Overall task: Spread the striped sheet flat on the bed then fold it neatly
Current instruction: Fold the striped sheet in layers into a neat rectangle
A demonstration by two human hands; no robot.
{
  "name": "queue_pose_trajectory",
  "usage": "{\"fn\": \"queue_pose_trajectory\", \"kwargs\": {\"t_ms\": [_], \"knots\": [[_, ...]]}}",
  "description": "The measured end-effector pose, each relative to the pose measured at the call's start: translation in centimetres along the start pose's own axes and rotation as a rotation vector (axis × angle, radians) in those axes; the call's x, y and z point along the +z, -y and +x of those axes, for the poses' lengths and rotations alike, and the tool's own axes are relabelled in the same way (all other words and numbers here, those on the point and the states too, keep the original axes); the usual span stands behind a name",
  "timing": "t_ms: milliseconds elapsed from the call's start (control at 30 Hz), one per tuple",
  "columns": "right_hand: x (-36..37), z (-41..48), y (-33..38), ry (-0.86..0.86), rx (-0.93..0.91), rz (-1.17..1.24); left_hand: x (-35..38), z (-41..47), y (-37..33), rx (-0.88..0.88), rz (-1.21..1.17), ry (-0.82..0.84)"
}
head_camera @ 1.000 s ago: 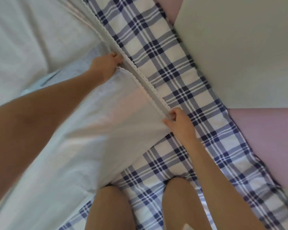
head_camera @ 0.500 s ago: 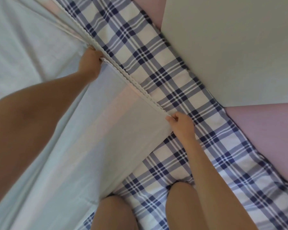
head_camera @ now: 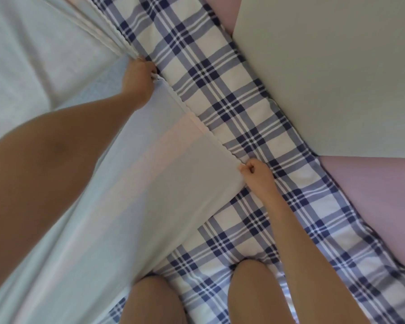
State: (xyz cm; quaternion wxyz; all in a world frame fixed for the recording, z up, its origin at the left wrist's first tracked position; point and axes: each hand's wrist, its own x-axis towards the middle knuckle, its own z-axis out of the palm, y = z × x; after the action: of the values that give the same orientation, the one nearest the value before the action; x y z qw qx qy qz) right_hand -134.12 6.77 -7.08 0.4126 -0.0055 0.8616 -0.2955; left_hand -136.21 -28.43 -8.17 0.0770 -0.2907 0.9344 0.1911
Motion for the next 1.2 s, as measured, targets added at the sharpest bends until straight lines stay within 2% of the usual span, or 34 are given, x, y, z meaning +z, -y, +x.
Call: {"fn": "queue_pose_trajectory", "kwargs": {"t_ms": [233, 333, 400, 500, 600, 700, 833, 933, 1067, 1200], "knots": [[-0.3, -0.4, -0.2, 0.007, 0.024, 0.125, -1.2, -1.4, -0.1, -0.074, 0.081, -0.068], [0.1, -0.6, -0.1, -0.055, 0.011, 0.142, -1.9, -1.7, -0.3, -0.066, 0.046, -0.079], [0.6, -0.8, 0.3, -0.104, -0.005, 0.135, -1.6, -2.7, -1.1, -0.069, 0.048, -0.154], [0.9, -1.3, 0.3, -0.158, -0.028, 0.153, 0.4, -7.9, -2.7, 0.099, 0.139, -0.164], [1.2, -1.8, 0.0, -0.184, -0.087, 0.161, 4.7, -17.1, -2.2, 0.385, 0.162, -0.006], [1.3, -1.7, -0.3, -0.182, -0.103, 0.147, 8.6, -22.9, -0.2, 0.461, 0.279, 0.19], [0.9, -1.3, -0.3, -0.136, -0.08, 0.07, 8.4, -17.7, -0.2, 0.329, 0.264, 0.217], [0.0, -0.5, 0.5, -0.01, 0.008, 0.014, 6.0, -11.6, -0.8, 0.201, 0.255, 0.2], [-0.4, 0.5, 2.3, 0.185, 0.127, -0.004, 1.4, -6.7, -0.8, 0.13, 0.215, 0.064], [-1.1, 1.2, 3.3, 0.266, 0.106, -0.13, -1.6, -4.3, 1.2, 0.121, 0.273, 0.026]]}}
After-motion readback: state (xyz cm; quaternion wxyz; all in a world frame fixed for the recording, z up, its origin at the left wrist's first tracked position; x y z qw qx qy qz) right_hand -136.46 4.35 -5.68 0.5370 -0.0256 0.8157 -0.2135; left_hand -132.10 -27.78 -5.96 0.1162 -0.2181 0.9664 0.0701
